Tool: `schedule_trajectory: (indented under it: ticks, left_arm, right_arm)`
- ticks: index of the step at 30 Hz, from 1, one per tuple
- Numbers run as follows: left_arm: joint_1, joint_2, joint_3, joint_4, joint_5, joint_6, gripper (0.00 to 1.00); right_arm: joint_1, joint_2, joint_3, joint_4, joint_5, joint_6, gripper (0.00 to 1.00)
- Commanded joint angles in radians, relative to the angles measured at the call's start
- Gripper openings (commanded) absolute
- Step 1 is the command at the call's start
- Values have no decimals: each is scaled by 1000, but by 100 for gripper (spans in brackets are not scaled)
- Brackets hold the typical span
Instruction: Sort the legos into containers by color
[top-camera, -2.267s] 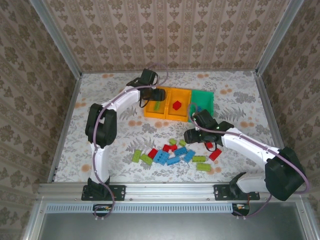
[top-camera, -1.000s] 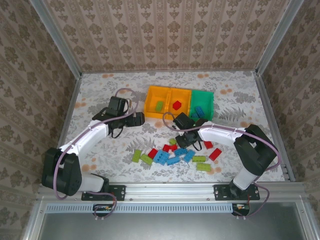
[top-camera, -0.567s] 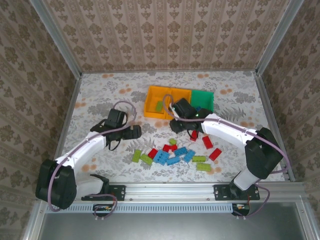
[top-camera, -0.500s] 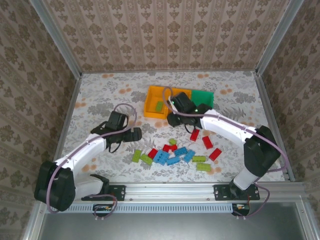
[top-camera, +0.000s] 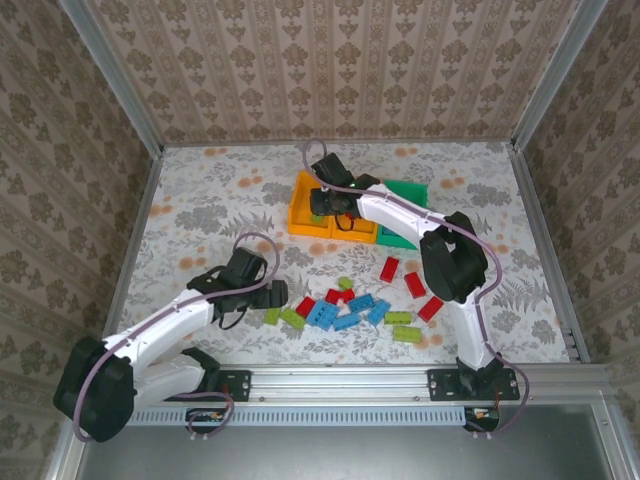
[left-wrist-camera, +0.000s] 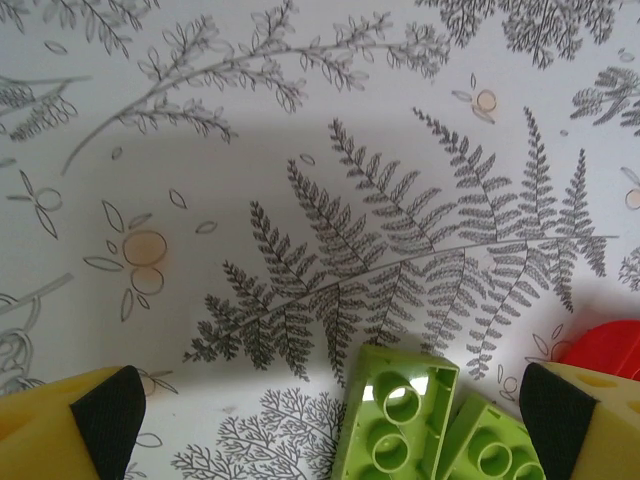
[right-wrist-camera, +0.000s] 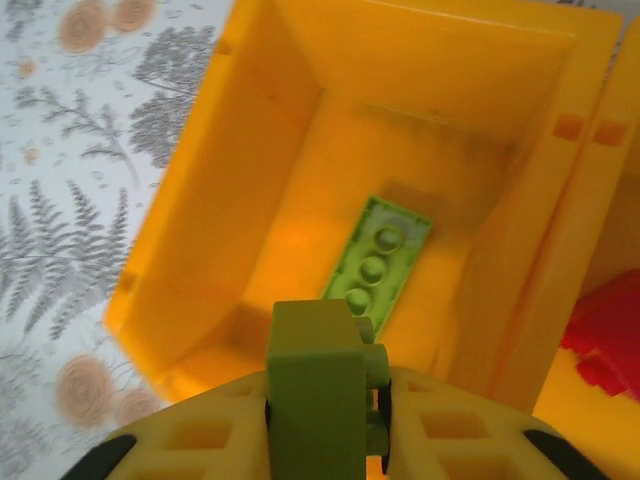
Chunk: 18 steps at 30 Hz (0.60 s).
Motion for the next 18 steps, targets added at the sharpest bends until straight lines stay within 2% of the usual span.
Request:
schedule_trajectory:
  ticks: [1,2,3,9,18]
  left_arm:
    - [-29,-16,-19,-10,-27,-59,100]
    - [-37,-17,-21,-12,-29,-65,100]
    - [-46,-18,-25,-15,-33,-72,100]
    - [-102,-54,-61,-13,-64,-113,98]
    - [-166,-102,-108,-72,-85,-156,88]
  right_arm:
    - [-10,41,88,-36,40,51,36]
    - [-12,51,104,-47,36,50,39]
    - [-12,59,115,-54,26,51,48]
    - [-10,-1,57,-3,-40,69,63]
    - [-13,-123,-76,11,-25,51,69]
